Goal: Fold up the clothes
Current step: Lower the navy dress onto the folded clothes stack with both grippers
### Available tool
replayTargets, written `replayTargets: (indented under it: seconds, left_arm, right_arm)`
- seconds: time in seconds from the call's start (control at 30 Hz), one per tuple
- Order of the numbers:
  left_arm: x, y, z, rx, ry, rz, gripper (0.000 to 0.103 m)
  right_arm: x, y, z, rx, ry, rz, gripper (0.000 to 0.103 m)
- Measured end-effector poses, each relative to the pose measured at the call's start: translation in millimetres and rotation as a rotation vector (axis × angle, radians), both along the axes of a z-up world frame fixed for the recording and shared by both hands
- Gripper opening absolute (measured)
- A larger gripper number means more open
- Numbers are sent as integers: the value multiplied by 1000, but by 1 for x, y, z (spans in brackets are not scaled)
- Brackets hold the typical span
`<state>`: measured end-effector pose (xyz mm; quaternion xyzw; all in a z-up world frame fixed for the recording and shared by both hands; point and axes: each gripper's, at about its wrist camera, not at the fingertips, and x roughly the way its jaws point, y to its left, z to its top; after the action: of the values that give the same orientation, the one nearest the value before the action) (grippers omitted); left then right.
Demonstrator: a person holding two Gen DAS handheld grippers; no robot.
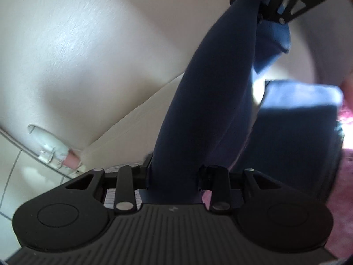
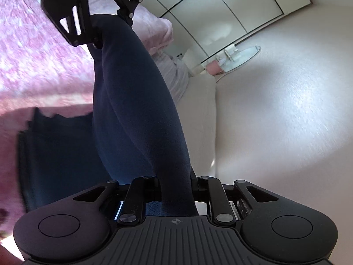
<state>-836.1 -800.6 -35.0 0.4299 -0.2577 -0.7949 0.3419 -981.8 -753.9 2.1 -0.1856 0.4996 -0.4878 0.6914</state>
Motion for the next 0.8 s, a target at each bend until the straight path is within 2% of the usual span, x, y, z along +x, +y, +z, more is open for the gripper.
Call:
replayTargets:
  seconds: [0.1, 0.2, 0.23, 0.3, 0.43, 0.6, 0.7, 0.8]
  left_arm:
    - [-10, 1, -71, 55, -51, 18, 32]
    - [-11, 17, -144, 163, -147, -16, 34]
    - [-10, 25, -160, 172, -171, -37, 34]
    - [-6, 43, -179, 94, -188, -70, 37]
    - [2, 49, -179, 73, -159, -75, 42]
    - [11, 53, -174, 43, -176, -100, 44]
    - [14, 54, -177, 22, -190, -120, 44]
    - [15, 54, -182, 14, -201, -140, 37]
  right_arm:
    - [-9, -15, -44, 12, -2, 20, 16]
    - [-10, -6, -101, 147, -8, 28, 16]
    - [-11, -4, -120, 192, -11, 31, 16]
    - [-13, 5, -152, 258, -17, 36, 16]
    - [-20, 24, -160, 240, -15, 45, 18]
    - [-24, 25, -153, 233, 39, 57, 19]
    - [-16, 30, -164, 231, 68, 53, 19]
    - [-13, 30, -168, 252, 50, 22, 19]
